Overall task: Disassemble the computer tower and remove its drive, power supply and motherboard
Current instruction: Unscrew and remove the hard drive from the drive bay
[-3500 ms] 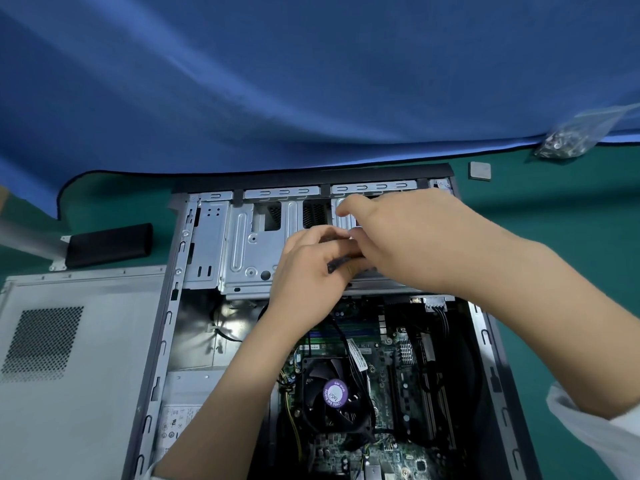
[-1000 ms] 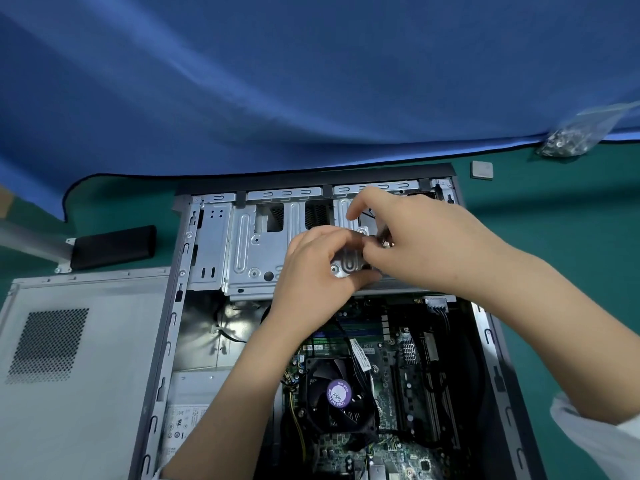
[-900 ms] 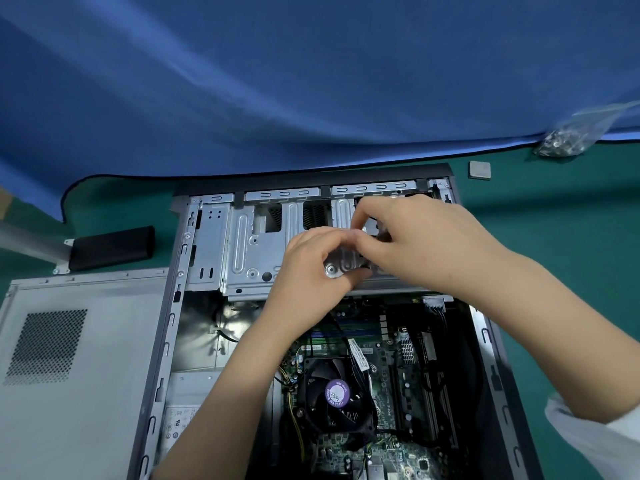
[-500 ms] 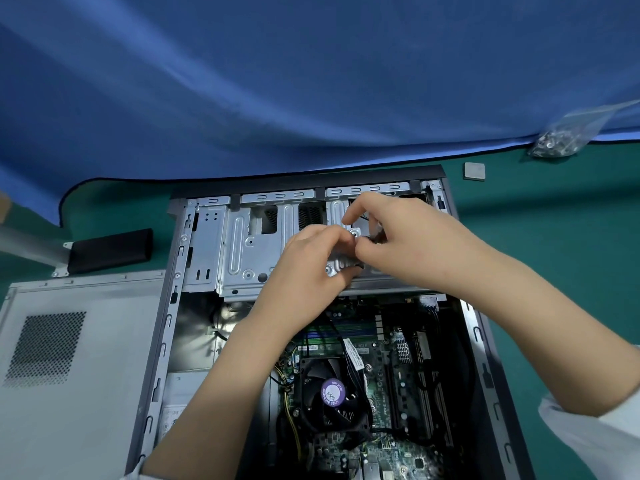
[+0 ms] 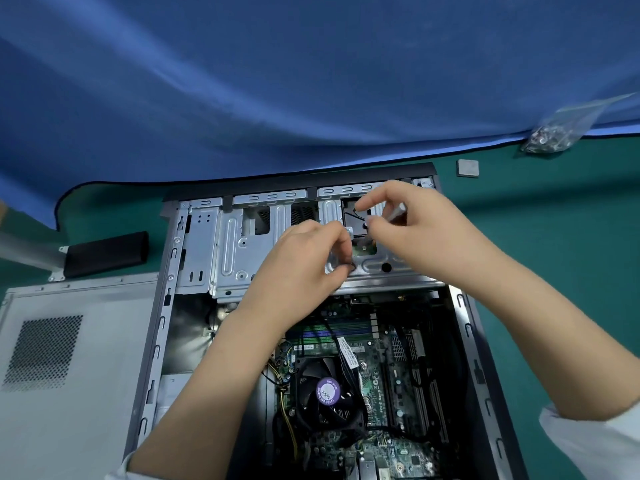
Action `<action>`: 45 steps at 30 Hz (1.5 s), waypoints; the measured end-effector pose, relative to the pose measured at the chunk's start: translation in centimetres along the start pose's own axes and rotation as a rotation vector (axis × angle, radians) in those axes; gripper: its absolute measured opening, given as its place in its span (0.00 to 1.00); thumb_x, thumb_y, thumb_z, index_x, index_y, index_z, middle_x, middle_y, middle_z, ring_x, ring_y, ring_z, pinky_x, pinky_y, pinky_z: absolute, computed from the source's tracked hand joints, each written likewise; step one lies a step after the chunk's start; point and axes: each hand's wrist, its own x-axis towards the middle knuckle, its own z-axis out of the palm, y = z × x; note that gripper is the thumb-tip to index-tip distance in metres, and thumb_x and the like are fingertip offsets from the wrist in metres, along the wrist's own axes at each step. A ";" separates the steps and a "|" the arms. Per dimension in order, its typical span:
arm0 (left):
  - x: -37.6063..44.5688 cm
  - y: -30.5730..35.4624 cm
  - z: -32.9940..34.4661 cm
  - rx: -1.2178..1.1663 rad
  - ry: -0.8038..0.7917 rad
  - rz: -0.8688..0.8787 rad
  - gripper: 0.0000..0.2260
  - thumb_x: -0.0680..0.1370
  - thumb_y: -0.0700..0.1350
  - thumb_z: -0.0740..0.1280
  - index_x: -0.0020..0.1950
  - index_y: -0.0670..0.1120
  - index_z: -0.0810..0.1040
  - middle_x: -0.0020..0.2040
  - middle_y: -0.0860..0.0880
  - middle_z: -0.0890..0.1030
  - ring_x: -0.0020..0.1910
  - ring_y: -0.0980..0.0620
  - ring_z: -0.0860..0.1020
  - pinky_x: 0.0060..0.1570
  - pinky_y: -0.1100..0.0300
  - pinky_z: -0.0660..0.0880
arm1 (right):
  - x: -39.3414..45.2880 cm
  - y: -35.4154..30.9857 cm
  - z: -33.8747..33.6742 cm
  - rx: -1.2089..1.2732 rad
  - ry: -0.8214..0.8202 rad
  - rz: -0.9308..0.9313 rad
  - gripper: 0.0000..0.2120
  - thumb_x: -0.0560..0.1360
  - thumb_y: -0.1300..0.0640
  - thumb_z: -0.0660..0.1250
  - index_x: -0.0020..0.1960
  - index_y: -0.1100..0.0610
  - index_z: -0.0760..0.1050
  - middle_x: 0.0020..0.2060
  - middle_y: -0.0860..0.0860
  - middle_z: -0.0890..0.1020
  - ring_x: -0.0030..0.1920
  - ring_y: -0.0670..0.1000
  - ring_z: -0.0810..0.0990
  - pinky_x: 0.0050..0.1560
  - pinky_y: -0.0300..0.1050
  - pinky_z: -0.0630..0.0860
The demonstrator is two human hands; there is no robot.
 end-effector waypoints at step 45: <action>-3.9 -3.8 -6.3 -1.666 0.191 -0.620 0.18 0.66 0.39 0.71 0.54 0.40 0.74 0.45 0.41 0.80 0.34 0.55 0.78 0.32 0.67 0.76 | 0.0 -4.7 9.7 0.460 0.086 -0.314 0.07 0.74 0.59 0.70 0.47 0.48 0.79 0.34 0.45 0.81 0.26 0.44 0.75 0.28 0.38 0.75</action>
